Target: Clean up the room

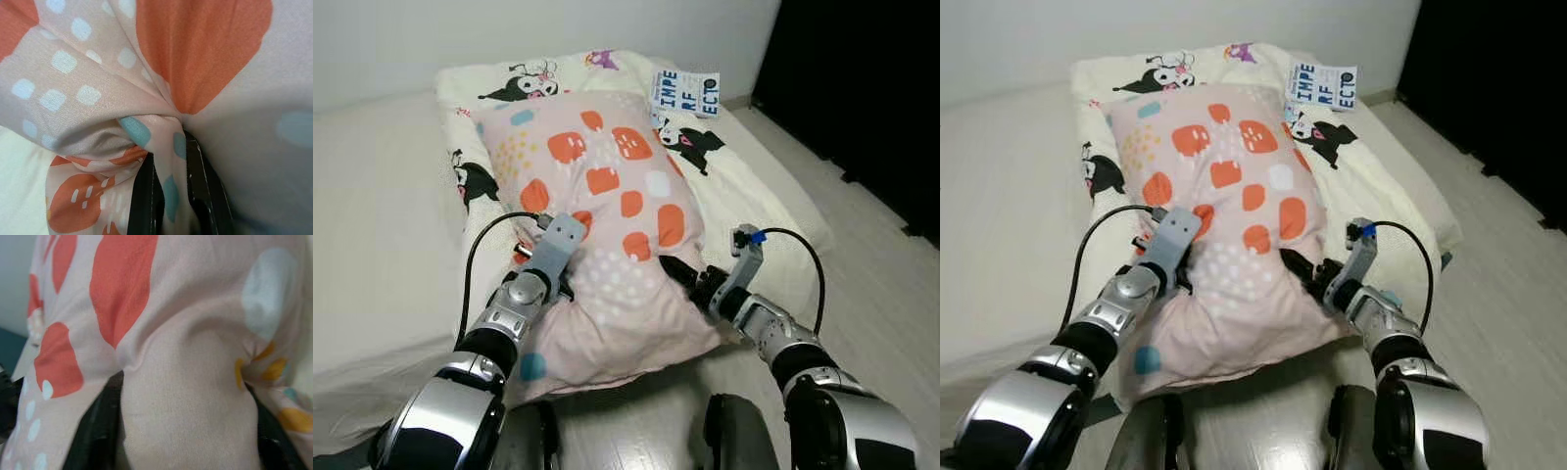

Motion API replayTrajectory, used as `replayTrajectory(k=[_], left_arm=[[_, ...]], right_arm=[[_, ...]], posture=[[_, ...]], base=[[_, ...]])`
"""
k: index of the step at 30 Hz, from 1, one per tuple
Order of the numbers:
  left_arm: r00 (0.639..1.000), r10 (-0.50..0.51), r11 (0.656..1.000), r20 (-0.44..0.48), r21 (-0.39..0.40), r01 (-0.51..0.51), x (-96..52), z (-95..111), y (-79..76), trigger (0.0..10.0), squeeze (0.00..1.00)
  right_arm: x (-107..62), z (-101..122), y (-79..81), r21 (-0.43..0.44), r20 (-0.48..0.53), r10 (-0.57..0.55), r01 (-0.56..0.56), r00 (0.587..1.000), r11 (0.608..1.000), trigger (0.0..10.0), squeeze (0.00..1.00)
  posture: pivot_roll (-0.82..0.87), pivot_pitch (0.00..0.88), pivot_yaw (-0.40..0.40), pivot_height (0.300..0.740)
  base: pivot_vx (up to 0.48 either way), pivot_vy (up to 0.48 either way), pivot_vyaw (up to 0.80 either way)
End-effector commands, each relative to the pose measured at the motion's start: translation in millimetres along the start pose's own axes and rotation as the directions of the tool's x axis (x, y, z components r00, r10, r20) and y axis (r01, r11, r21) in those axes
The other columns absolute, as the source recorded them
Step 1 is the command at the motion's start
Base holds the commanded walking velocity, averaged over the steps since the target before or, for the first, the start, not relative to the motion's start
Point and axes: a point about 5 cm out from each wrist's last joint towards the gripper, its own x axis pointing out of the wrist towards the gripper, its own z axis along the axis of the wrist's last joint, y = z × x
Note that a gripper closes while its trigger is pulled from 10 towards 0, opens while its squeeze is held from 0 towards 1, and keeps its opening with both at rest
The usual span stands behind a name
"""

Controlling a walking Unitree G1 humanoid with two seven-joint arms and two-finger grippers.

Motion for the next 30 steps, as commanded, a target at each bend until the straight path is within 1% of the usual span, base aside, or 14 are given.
replayTrajectory(k=[1,9,12,18,20,21,23,24,25,26,27,28,29,30], left_arm=[[0.995,-0.077,0.996,-0.07,-0.042,0.075,-2.4,-19,-19.5,0.0,0.0],[0.995,-0.075,0.993,-0.061,-0.092,0.069,-2.0,-17,-16.6,0.0,0.0],[0.996,-0.08,0.988,-0.046,-0.136,0.073,-1.4,-14,-16.7,0.0,0.0],[0.995,-0.095,0.979,-0.015,-0.185,0.09,-0.4,-9,-17.3,0.0,0.0],[0.996,-0.093,0.967,0.017,-0.236,0.094,0.3,-2,-14.5,0.0,0.0],[0.996,-0.093,0.967,0.017,-0.236,0.094,0.3,-2,-14.5,0.0,0.0],[0.994,-0.072,0.947,0.076,-0.306,0.092,0.1,9,-6.4,0.0,0.0],[0.994,-0.072,0.947,0.076,-0.306,0.092,0.1,9,-6.4,0.0,0.0],[0.991,-0.051,0.928,0.123,-0.361,0.092,-1.5,17,-0.6,0.0,0.0],[0.991,-0.051,0.928,0.123,-0.361,0.092,-1.5,17,-0.6,0.0,0.0],[0.984,-0.024,0.906,0.175,-0.412,0.095,-5.1,25,5.3,0.0,0.0],[0.984,-0.024,0.906,0.175,-0.412,0.095,-5.1,25,5.3,0.0,0.0],[0.97,0.0,0.883,0.241,-0.455,0.114,-11.5,33,9.4,0.0,0.0],[0.953,0.026,0.864,0.302,-0.486,0.13,-19.8,40,12.5,0.0,0.0]], right_arm=[[3.8,-15,4.4,0.027,-0.037,-0.002,0.003,0.999,1.0,0.0,0.0],[3.1,-9,1.1,0.024,0.003,-0.047,0.047,0.999,0.999,0.0,0.0],[3.6,-2,-0.7,0.016,0.035,-0.088,0.088,0.995,0.996,0.0,0.0],[4.5,4,-1.2,0.018,0.071,-0.119,0.118,0.99,0.993,0.0,0.0],[5.7,9,0.2,-0.065,0.08,-0.127,0.132,0.989,0.989,0.0,0.0],[5.7,9,0.2,-0.065,0.08,-0.127,0.132,0.989,0.989,0.0,0.0],[10.3,21,7.9,-0.171,0.121,-0.098,0.118,0.988,0.978,0.0,0.0],[10.3,21,7.9,-0.171,0.121,-0.098,0.118,0.988,0.978,0.0,0.0],[13.7,28,15.0,-0.251,0.146,-0.069,0.104,0.987,0.962,0.0,0.0],[13.7,28,15.0,-0.251,0.146,-0.069,0.104,0.987,0.962,0.0,0.0],[16.9,36,23.2,-0.326,0.174,-0.035,0.091,0.984,0.941,0.0,0.0],[16.9,36,23.2,-0.326,0.174,-0.035,0.091,0.984,0.941,0.0,0.0],[19.0,43,32.1,-0.398,0.205,0.006,0.077,0.979,0.914,0.0,0.0],[20.3,48,41.0,-0.441,0.237,0.046,0.065,0.97,0.895,0.0,0.0]], posture=[[0.11,0.341,0.04,0.553],[0.11,0.336,0.04,0.553],[0.11,0.336,0.039,0.553],[0.1,0.332,0.038,0.553],[0.09,0.326,0.037,0.553],[0.09,0.326,0.037,0.553],[0.08,0.315,0.035,0.553],[0.08,0.315,0.035,0.553],[0.06,0.295,0.033,0.553],[0.06,0.295,0.033,0.553],[0.05,0.288,0.032,0.553],[0.05,0.288,0.032,0.553],[0.04,0.274,0.03,0.553],[0.03,0.263,0.025,0.553]], base=[[0.0,0.0,0.0],[0.0,0.0,0.0],[0.0,0.0,0.0],[0.0,0.0,0.0],[0.0,0.0,0.0],[0.0,0.0,0.0],[0.0,0.0,0.0],[0.0,0.0,0.0],[0.0,0.0,0.0],[0.0,0.0,0.0],[0.0,0.0,0.0],[0.0,0.0,0.0],[0.0,0.0,0.0],[0.0,0.0,0.0]])
